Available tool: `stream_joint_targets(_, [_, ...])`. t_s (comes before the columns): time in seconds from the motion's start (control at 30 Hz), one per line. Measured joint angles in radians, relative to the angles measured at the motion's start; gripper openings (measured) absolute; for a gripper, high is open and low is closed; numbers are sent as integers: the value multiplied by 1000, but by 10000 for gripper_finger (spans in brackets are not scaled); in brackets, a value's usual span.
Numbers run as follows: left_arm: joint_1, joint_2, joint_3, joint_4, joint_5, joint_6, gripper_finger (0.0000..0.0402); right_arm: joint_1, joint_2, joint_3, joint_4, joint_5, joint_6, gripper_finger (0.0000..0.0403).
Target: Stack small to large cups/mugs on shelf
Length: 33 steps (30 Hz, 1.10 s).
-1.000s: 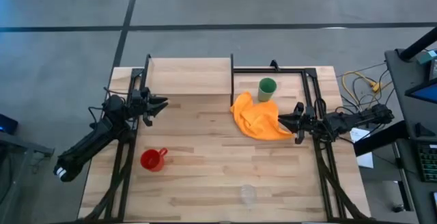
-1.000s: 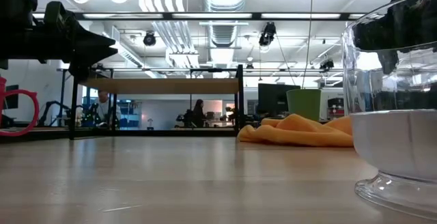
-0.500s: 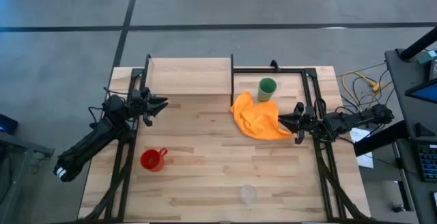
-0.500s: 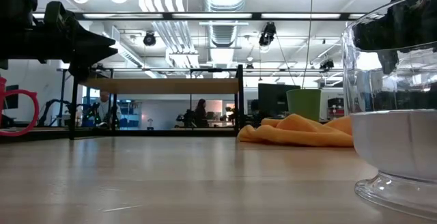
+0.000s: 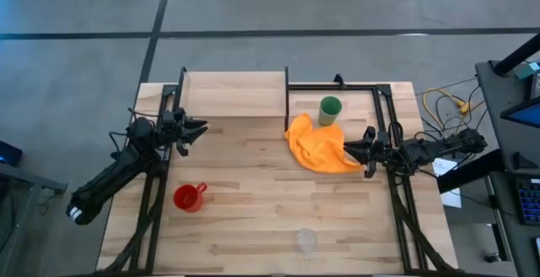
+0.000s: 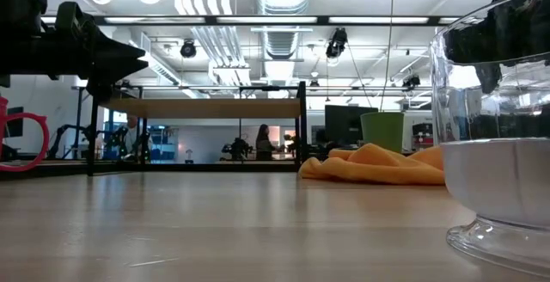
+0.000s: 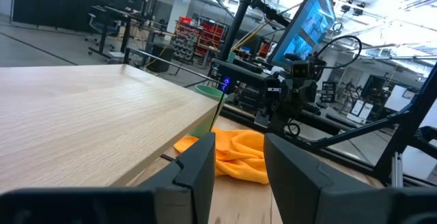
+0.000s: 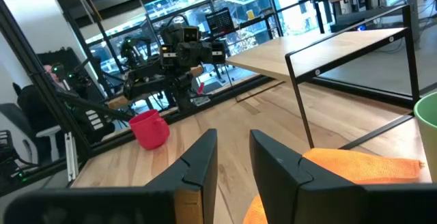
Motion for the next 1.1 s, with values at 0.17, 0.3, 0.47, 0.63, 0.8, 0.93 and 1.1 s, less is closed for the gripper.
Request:
stream_joint_targets(0.17, [0,0,0,0,0,0,112,0,0,0,0,0,0,82])
stream_joint_targets(0.3, [0,0,0,0,0,0,112,0,0,0,1,0,0,82])
stream_joint_targets(0.47, [0,0,0,0,0,0,112,0,0,0,2,0,18,82])
stream_joint_targets(0.63, [0,0,0,0,0,0,112,0,0,0,0,0,12,82])
stream_joint_targets(0.8, [0,0,0,22,-8,-1,112,-1,0,-1,40,1,122,82])
stream_joint_targets(0.93, [0,5,0,123,-8,-14,112,-1,2,-1,109,73,131,82])
stream_joint_targets(1.1, [0,7,23,373,19,-181,112,0,9,-1,436,93,11,82])
